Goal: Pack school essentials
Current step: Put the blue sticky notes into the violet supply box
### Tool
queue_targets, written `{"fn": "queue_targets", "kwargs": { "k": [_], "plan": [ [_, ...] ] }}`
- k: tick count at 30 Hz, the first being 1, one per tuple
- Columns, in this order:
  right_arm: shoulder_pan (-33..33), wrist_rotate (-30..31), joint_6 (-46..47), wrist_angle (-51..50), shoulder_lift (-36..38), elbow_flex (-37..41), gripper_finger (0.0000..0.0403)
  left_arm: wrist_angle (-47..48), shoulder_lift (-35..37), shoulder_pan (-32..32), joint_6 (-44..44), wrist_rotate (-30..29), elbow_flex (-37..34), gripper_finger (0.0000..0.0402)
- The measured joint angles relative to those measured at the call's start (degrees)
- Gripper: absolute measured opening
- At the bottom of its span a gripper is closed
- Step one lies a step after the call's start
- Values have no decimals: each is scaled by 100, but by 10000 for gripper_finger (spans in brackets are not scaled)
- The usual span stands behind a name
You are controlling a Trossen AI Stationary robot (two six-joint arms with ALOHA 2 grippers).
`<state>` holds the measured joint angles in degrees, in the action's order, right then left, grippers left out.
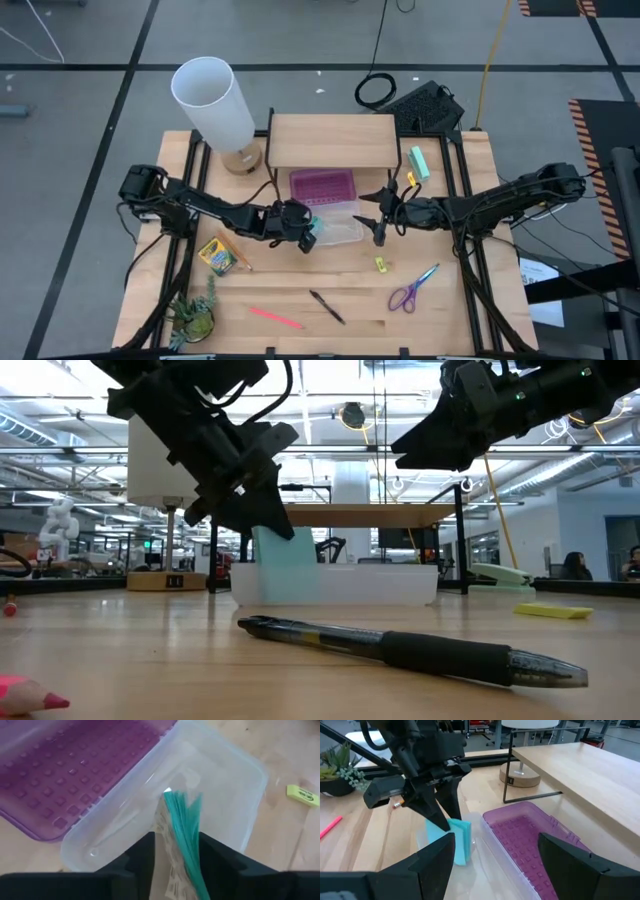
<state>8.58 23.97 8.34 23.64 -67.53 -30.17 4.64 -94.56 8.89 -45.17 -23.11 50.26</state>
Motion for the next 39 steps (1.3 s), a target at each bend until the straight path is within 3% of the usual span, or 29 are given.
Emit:
{"fn": "queue_targets", "kwargs": {
  "k": [8,14,22,29,36,39],
  "plan": [
    [2,0,0,6,0,-2,276,-55,0,-353,-471,511,0,14],
    [2,0,0,-9,0,-2,276,-253,105,-530,-1030,383,9,37],
    [2,0,3,-103,0,-2,276,-295,-10,44,-2570,-759,0,10],
    [2,0,66,-178,0,-2,276,-301,7,591,-3359,-1705,4,34],
    [2,0,66,-114,0,-4,276,-695,-363,814,-3615,-2193,8,10],
    [2,0,74,-67,0,-4,276,-799,-486,806,-3568,-2191,-4,20]
  ]
}}
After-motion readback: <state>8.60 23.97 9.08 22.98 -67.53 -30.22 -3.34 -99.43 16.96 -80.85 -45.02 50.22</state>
